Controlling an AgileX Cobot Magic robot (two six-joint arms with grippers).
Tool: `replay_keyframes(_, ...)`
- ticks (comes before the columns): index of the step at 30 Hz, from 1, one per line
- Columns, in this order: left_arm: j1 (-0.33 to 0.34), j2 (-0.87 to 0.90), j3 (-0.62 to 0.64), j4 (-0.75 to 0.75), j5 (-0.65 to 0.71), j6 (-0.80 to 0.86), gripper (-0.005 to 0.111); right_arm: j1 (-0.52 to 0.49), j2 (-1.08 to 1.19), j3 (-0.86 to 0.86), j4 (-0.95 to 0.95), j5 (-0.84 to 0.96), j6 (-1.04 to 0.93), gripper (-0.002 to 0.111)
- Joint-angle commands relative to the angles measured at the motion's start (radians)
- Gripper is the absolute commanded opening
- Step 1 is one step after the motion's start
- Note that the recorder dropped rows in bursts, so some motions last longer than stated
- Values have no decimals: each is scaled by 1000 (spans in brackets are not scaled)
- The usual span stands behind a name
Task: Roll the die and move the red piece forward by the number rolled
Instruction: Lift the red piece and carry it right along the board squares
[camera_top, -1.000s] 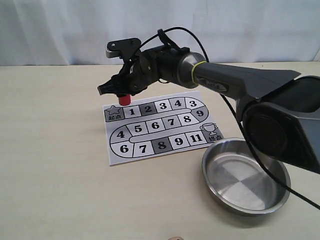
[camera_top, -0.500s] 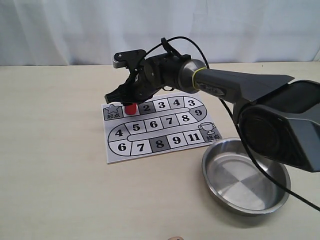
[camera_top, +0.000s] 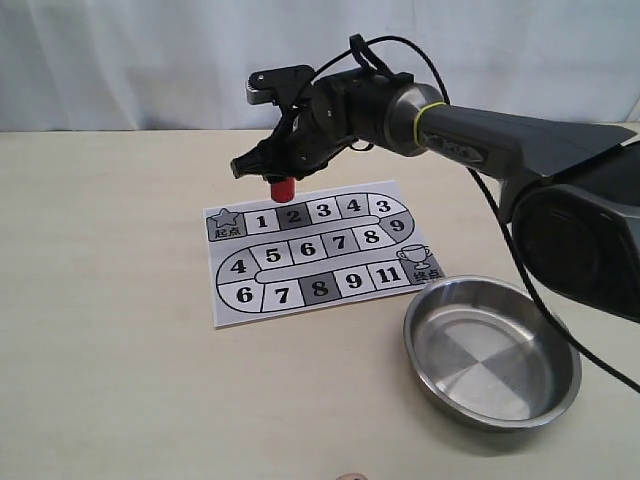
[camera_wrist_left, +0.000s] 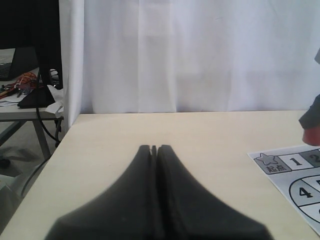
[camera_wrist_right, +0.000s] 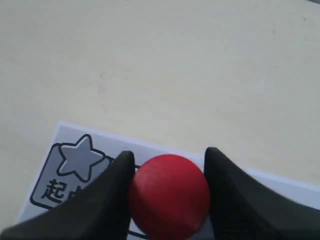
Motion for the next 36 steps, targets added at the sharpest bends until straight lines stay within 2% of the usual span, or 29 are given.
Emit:
replay_keyframes(1,0,-1,-5,-2,-14,-2,0,-6,29,0,-50,12,-17,4)
replay_keyframes(8,0,-1,-5,-2,-14,-2,0,-18,46,0,-49,38,-15,4)
replay_keyframes(15,0,-1,-5,-2,-11,-2,0,-83,-9,0,-45,53,-12,4)
replay_keyframes(26,0,-1,-5,-2,-11,-2,0,-98,59,2,5,99,-12,4)
replay_keyframes(36,0,-1,-5,-2,-11,-2,0,-105,23,0,-5,77,-16,4)
